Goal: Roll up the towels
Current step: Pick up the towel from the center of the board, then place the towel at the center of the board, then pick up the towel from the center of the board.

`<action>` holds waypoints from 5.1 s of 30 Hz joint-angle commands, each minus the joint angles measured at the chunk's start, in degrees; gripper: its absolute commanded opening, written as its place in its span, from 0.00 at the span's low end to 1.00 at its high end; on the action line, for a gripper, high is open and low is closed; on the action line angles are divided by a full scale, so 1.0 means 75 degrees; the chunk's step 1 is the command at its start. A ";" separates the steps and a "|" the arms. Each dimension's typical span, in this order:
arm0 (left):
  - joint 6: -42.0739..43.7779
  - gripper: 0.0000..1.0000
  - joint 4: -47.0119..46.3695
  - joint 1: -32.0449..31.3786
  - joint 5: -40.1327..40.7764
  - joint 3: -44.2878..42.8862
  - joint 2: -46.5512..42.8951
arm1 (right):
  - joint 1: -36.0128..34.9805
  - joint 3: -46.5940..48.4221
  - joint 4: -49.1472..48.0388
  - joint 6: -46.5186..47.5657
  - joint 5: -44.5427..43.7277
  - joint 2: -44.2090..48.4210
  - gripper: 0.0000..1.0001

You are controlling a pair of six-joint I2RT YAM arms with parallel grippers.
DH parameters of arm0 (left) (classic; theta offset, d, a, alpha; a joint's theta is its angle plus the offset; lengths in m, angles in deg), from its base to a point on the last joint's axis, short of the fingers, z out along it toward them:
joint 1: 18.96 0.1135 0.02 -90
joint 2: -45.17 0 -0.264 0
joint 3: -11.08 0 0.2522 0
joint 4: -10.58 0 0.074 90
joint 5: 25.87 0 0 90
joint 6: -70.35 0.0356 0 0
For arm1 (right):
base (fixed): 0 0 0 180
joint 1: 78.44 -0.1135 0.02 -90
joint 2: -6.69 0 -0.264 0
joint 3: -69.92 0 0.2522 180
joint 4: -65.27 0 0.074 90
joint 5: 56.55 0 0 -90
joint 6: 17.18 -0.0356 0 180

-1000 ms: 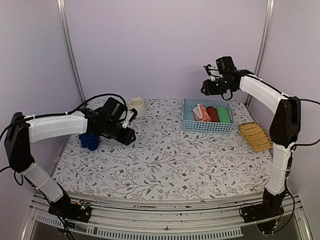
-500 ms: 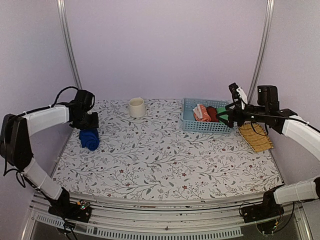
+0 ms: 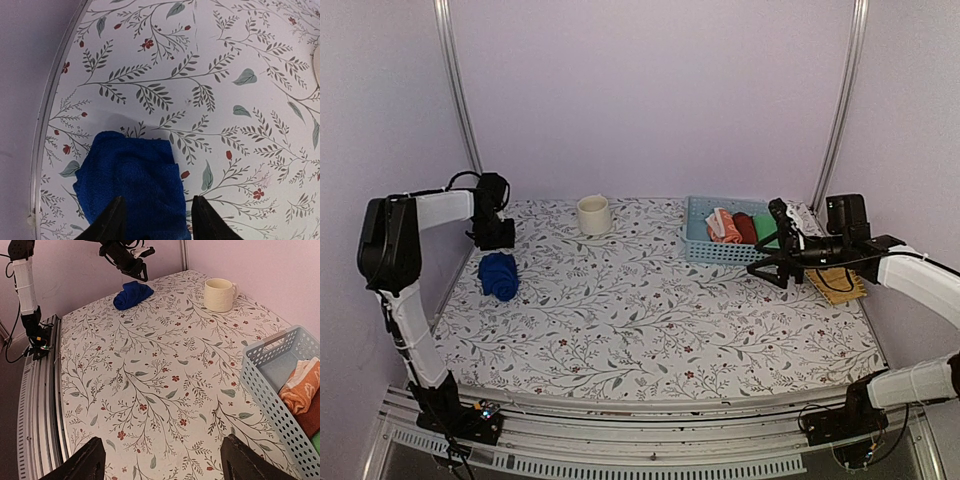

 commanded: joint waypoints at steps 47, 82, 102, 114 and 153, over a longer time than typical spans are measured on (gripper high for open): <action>-0.0716 0.00 -0.4283 -0.6840 -0.5358 0.3974 -0.3383 | -0.0001 0.2195 0.1593 0.0758 -0.0572 -0.1041 0.64; -0.1888 0.48 -0.2727 -0.4609 -0.2051 0.5243 -0.4438 | -0.3563 0.2598 0.3340 0.0874 -0.3173 -0.4520 0.33; -0.1754 0.48 -0.2804 -0.4470 -0.2007 0.5545 -0.4645 | -0.3598 0.3413 0.4177 0.0413 -0.1890 -0.6072 0.35; -0.1595 0.49 -0.2575 -0.4292 -0.1752 0.5593 -0.4922 | -0.3661 0.3592 0.4550 0.0425 -0.1592 -0.6403 0.26; -0.1297 0.49 -0.2642 -0.3731 -0.1935 0.5366 -0.4733 | -0.2405 0.2946 0.3110 -0.0040 -0.5714 -0.5045 0.23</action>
